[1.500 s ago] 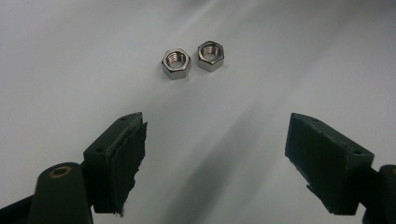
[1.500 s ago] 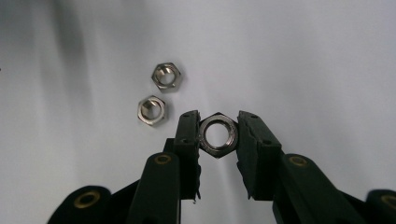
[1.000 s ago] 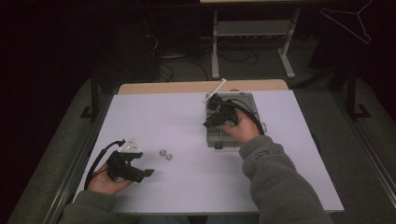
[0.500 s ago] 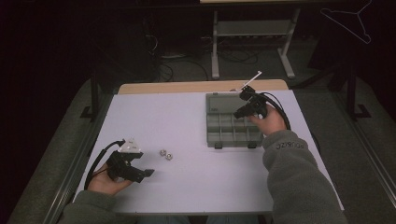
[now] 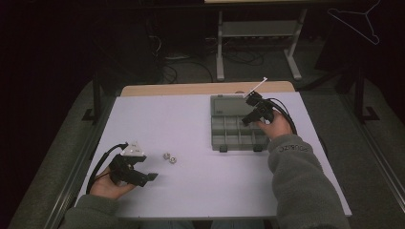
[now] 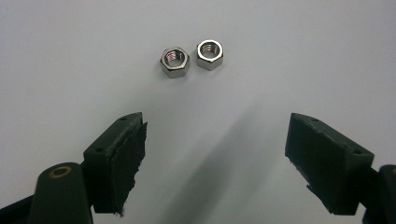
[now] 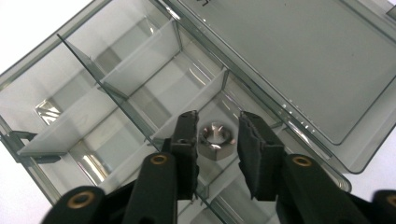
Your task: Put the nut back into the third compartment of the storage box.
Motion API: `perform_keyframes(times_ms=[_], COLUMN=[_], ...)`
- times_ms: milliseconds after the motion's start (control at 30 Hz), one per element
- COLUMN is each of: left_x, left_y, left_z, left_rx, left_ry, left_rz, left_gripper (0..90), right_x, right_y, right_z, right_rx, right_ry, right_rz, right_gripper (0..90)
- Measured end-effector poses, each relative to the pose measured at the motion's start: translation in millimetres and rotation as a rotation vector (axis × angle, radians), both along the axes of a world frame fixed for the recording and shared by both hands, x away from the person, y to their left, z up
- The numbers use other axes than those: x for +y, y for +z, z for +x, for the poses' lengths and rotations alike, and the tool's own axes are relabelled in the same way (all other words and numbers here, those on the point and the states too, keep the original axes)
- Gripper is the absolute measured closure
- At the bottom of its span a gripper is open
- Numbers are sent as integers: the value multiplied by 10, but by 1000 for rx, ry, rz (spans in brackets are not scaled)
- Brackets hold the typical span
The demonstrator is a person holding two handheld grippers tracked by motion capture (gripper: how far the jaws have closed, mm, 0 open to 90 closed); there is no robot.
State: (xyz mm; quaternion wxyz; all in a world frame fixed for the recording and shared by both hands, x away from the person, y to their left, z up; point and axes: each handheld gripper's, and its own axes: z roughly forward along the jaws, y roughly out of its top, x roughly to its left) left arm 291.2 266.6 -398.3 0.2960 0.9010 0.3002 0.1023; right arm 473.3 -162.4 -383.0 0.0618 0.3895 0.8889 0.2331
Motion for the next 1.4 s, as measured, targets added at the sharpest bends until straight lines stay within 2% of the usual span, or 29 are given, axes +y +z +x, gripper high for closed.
perform_keyframes(times_ms=[133,267,433,500,567,600,633,667,700,767,800,867,1100,1133,1233,1267,1300,1400], left_x=[-3,1,-5,-3,0,-2,-6,-6,-5,-1,0,0,-3,-3,-5,-5,-5,-8], left_y=[-1,0,-3,-3,-2,-3,-5,-5,-5,-2,-2,-2,-5,-5,-8,-8,-9,-9], left_z=[-1,3,-1,0,2,0,-3,-3,-3,0,1,2,4,4,2,2,-1,-5], left_rx=[1,-1,0,-1,-1,0,-1,-1,-2,-1,-1,0,0,0,1,1,5,6], left_ry=[1,1,3,4,1,1,4,4,4,1,-1,-2,-3,-3,-3,-3,1,3], left_rz=[1,2,2,0,4,4,0,0,0,6,8,9,12,12,8,8,5,1], left_gripper=[196,195,195,195,195,195,195,195,195,195,195,196,195,195,195,195,195,195], right_x=[14,111,368,506,663,738,816,816,957,1030,1183,1293,1663,1663,1873,1873,1975,2118], right_y=[36,143,279,311,324,320,313,313,286,267,225,189,55,55,-22,-22,-47,-92], right_z=[-23,-129,-312,-395,-485,-517,-555,-555,-611,-642,-703,-746,-852,-852,-892,-892,-922,-956], right_rx=[-8,-25,-57,-79,-81,-96,-92,-92,-91,-91,-84,-86,-58,-58,-44,-44,-41,-35], right_ry=[3,49,138,185,224,252,266,266,303,314,343,369,424,424,458,458,468,483], right_rz=[8,33,59,61,70,64,74,74,88,101,110,110,119,119,120,120,107,98], right_gripper=[653,631,603,592,581,578,570,570,564,557,549,540,515,515,506,506,502,501])
